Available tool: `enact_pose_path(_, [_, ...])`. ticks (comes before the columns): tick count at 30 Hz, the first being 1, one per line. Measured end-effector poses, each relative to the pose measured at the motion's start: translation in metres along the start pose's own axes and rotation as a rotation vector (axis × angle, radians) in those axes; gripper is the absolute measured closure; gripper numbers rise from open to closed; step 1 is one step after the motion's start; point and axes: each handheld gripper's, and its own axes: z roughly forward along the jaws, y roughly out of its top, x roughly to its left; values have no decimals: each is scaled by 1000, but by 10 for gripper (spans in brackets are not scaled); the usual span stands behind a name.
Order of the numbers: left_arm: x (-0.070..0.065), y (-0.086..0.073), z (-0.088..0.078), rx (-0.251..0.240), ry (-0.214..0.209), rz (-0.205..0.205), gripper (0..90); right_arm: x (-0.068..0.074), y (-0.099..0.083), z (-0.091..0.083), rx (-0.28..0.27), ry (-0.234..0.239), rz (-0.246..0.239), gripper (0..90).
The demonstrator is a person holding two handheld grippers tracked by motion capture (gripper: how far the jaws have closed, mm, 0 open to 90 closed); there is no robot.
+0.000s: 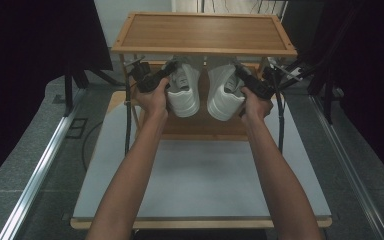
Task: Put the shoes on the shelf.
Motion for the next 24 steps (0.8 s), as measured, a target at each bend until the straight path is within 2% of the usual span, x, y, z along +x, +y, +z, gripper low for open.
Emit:
enact_pose_path(2, [0,-1,3,-13,-3,-14,736,2,0,2,7,0,-1,772])
enact_pose_path(5, [3,-3,6,-2,12,-6,723,4,-1,5,3,1,-27,742])
enact_pose_path(8, [3,-3,8,-10,14,-35,716,7,0,5,5,-3,-8,731])
enact_pose_path(9, [3,-3,8,6,15,-13,716,5,0,6,4,-9,-10,731])
enact_pose_path(10, [2,-4,9,-5,8,-29,712,5,0,6,4,-8,-6,730])
enact_pose_path(14, [2,-6,12,6,-8,-18,670,6,-2,11,2,17,24,638])
enact_pose_path(17, [0,-6,15,22,-45,-13,575,12,-5,14,3,34,-8,557])
enact_pose_path(18, [1,-6,14,37,-65,3,534,13,-6,15,9,39,-22,515])
enact_pose_path(19, [0,-6,13,32,-81,-3,536,15,-7,15,5,63,-11,510])
enact_pose_path(20, [-1,-6,12,25,-79,6,523,18,-6,14,-2,76,12,506])
enact_pose_path(22, [-3,-5,11,12,-101,-18,502,18,-7,13,1,105,43,492])
enact_pose_path(24, [-1,-6,8,20,-108,-19,499,16,-7,11,2,103,24,493])
